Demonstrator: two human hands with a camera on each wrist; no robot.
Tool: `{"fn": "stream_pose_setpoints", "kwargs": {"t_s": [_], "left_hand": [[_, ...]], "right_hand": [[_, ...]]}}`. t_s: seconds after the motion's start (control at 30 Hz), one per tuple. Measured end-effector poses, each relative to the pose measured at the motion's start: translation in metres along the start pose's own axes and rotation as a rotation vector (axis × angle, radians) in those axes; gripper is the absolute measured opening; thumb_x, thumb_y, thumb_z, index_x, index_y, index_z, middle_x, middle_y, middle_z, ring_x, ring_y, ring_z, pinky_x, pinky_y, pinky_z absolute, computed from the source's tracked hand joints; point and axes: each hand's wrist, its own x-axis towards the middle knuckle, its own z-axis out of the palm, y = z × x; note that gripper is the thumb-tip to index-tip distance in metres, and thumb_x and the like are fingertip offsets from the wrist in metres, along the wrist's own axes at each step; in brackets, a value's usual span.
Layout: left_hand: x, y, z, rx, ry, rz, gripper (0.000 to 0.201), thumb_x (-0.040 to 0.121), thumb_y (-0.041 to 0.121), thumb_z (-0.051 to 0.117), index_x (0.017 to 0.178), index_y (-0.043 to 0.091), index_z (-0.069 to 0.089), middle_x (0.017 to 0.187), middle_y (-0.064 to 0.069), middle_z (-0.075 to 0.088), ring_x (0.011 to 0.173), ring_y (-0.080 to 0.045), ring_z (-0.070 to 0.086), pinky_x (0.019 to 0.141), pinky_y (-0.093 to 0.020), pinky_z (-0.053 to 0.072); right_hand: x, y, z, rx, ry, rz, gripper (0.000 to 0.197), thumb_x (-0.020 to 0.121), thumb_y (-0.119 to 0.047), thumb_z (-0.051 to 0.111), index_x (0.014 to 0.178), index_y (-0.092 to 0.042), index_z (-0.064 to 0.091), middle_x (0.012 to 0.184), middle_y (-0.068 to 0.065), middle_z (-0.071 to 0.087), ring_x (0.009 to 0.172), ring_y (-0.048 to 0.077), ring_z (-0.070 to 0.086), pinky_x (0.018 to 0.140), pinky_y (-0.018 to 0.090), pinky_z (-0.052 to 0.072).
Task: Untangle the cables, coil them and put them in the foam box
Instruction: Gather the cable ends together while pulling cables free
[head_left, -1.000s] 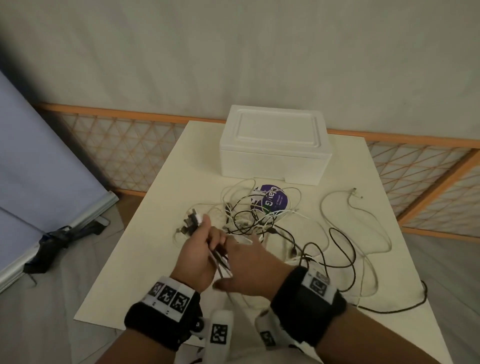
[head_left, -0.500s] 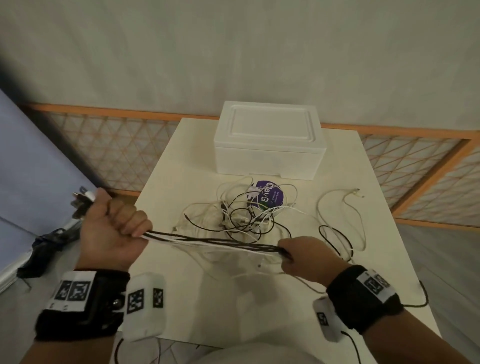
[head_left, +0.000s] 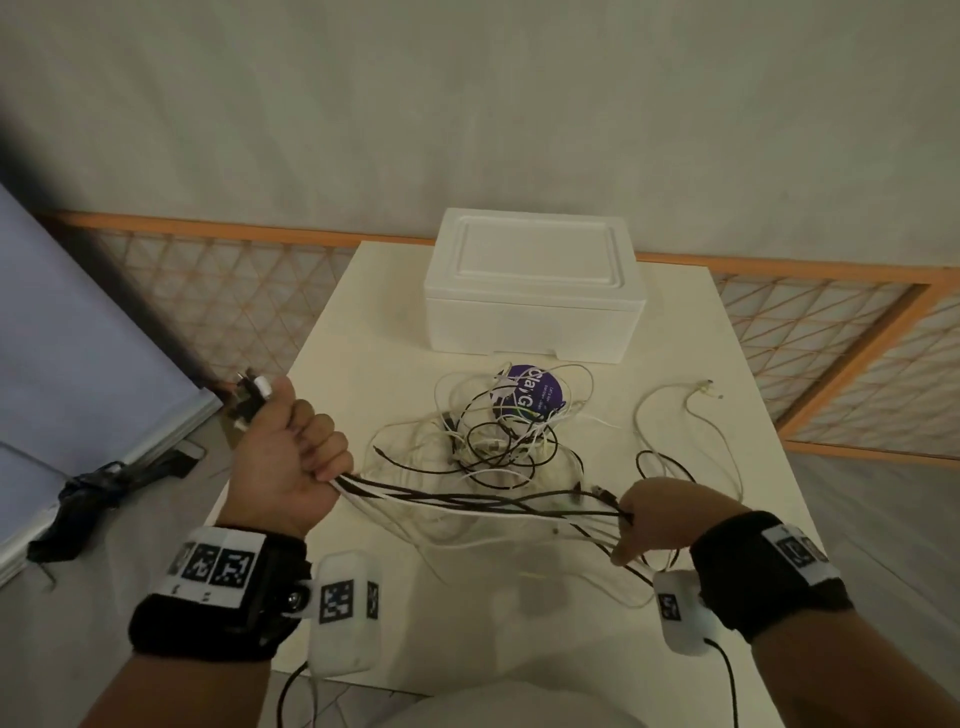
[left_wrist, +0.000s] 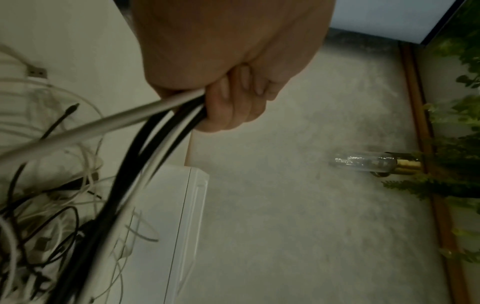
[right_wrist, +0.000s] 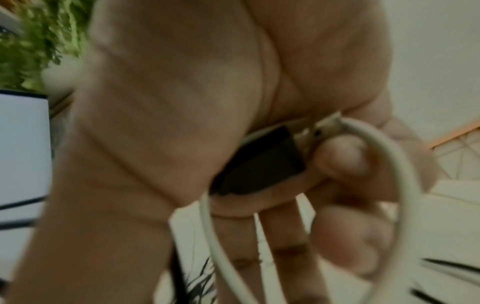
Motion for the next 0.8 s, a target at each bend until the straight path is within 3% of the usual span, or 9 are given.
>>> {"fn": "stream_pose_setpoints", "kwargs": {"t_s": [0.07, 0.17, 0.27, 0.4, 0.5, 0.63, 0.7, 0.8], "left_hand": [[0.001, 0.010, -0.006, 0.003, -0.005, 0.016, 0.052, 0.085, 0.049, 0.050, 0.045, 0.023, 0.030, 0.040, 0.009, 0.023, 0.039, -0.007, 0.007, 0.033, -0.019, 0.015], [0.003, 0.030, -0.019, 0.003, 0.015, 0.063, 0.049, 0.074, 0.048, 0.058, 0.044, 0.021, 0.030, 0.040, 0.009, 0.024, 0.046, -0.008, 0.005, 0.033, -0.019, 0.016], [0.007, 0.047, -0.033, 0.031, 0.084, 0.119, 0.057, 0.091, 0.050, 0.047, 0.045, 0.020, 0.028, 0.040, 0.010, 0.024, 0.045, -0.008, 0.005, 0.035, -0.019, 0.015], [0.007, 0.056, -0.044, 0.047, 0.107, 0.111, 0.065, 0.098, 0.051, 0.036, 0.041, 0.020, 0.032, 0.039, 0.009, 0.027, 0.044, -0.008, 0.006, 0.039, -0.019, 0.005], [0.003, 0.049, -0.035, 0.047, 0.099, 0.091, 0.062, 0.095, 0.049, 0.041, 0.041, 0.020, 0.032, 0.038, 0.009, 0.025, 0.047, -0.007, 0.005, 0.042, -0.022, -0.002], [0.003, 0.040, -0.021, 0.158, 0.006, 0.020, 0.049, 0.069, 0.045, 0.064, 0.041, 0.021, 0.032, 0.039, 0.009, 0.023, 0.046, -0.008, 0.004, 0.033, -0.019, 0.014], [0.004, 0.036, -0.018, 0.189, 0.001, -0.001, 0.049, 0.076, 0.043, 0.059, 0.041, 0.022, 0.033, 0.038, 0.009, 0.024, 0.043, -0.008, 0.005, 0.033, -0.019, 0.013], [0.005, 0.034, -0.018, 0.204, 0.009, -0.010, 0.052, 0.085, 0.044, 0.051, 0.041, 0.023, 0.032, 0.038, 0.008, 0.025, 0.036, -0.007, 0.009, 0.035, -0.019, 0.012]], "right_hand": [[-0.004, 0.008, -0.007, 0.087, 0.052, -0.027, 0.027, 0.069, -0.049, 0.073, 0.077, -0.025, 0.063, 0.080, -0.004, 0.062, 0.078, 0.013, 0.059, 0.073, 0.028, 0.047], [-0.019, 0.025, -0.027, 0.363, 0.191, -0.104, 0.008, 0.074, -0.027, 0.075, 0.074, -0.029, 0.067, 0.075, -0.004, 0.066, 0.069, 0.005, 0.059, 0.065, 0.017, 0.043], [-0.028, 0.042, -0.043, 0.588, 0.346, -0.138, 0.015, 0.075, -0.011, 0.075, 0.073, -0.024, 0.069, 0.072, -0.001, 0.069, 0.066, 0.006, 0.060, 0.065, 0.015, 0.043], [-0.022, 0.055, -0.048, 0.605, 0.557, -0.026, 0.018, 0.079, -0.008, 0.071, 0.073, -0.024, 0.066, 0.071, -0.005, 0.064, 0.058, 0.009, 0.056, 0.052, 0.010, 0.041], [-0.019, 0.050, -0.049, 0.723, 0.705, -0.060, 0.020, 0.083, -0.009, 0.069, 0.078, -0.026, 0.062, 0.079, -0.003, 0.065, 0.065, 0.008, 0.059, 0.059, 0.012, 0.042], [-0.018, 0.038, -0.056, 0.884, 0.862, -0.156, 0.024, 0.086, -0.007, 0.066, 0.104, -0.022, 0.063, 0.082, -0.001, 0.069, 0.077, 0.008, 0.063, 0.072, 0.012, 0.046], [-0.021, 0.030, -0.064, 1.066, 0.870, -0.236, 0.029, 0.089, 0.001, 0.059, 0.112, -0.016, 0.062, 0.081, 0.000, 0.067, 0.072, 0.009, 0.064, 0.069, 0.019, 0.053], [-0.027, 0.022, -0.079, 1.211, 0.887, -0.234, 0.027, 0.090, 0.005, 0.053, 0.108, -0.013, 0.063, 0.079, 0.001, 0.061, 0.067, 0.014, 0.063, 0.063, 0.024, 0.057]]}}
